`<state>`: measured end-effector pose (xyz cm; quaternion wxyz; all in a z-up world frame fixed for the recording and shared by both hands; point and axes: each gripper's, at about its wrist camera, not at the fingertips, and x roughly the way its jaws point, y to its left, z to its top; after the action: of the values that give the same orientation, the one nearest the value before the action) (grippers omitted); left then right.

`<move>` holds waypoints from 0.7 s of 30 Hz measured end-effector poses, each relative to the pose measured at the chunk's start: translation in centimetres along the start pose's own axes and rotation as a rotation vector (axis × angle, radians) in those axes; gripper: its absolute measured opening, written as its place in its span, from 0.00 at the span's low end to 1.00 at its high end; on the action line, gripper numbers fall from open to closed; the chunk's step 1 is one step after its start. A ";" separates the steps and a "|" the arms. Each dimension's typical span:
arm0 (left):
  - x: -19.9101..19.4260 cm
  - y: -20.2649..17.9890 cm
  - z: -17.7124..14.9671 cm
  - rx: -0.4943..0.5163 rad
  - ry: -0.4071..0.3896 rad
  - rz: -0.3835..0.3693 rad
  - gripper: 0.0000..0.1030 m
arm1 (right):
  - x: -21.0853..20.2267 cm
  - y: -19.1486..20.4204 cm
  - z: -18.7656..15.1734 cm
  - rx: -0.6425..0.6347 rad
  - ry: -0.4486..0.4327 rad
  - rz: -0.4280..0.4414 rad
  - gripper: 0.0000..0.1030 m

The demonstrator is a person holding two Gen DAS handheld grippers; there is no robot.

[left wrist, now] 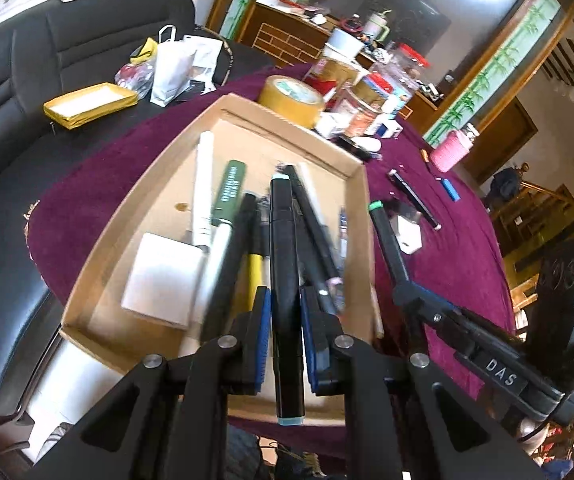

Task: Organize rigid objects
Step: 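Carry both black markers into the tray and open both tools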

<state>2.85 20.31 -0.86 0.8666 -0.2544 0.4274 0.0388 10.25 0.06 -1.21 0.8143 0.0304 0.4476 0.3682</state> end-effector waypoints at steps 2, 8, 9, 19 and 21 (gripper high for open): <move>0.6 0.8 0.2 -0.006 0.012 0.001 0.14 | 1.2 0.5 0.7 -0.012 0.016 -0.011 0.16; 2.5 1.7 0.7 -0.016 0.047 -0.010 0.14 | 4.6 0.5 2.5 -0.014 0.054 -0.043 0.16; 2.7 1.6 0.7 -0.012 0.052 -0.015 0.14 | 5.2 0.3 2.8 -0.011 0.059 -0.048 0.16; 4.6 1.9 1.0 -0.008 0.087 -0.021 0.14 | 8.2 0.5 4.6 -0.027 0.094 -0.046 0.17; 5.0 2.1 1.0 -0.015 0.096 -0.018 0.14 | 8.8 0.8 4.8 -0.041 0.101 -0.044 0.17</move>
<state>6.12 21.87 -4.97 0.8435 -0.2664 0.4659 0.0219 16.27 7.49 -4.24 0.7992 -0.0147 0.4809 0.3604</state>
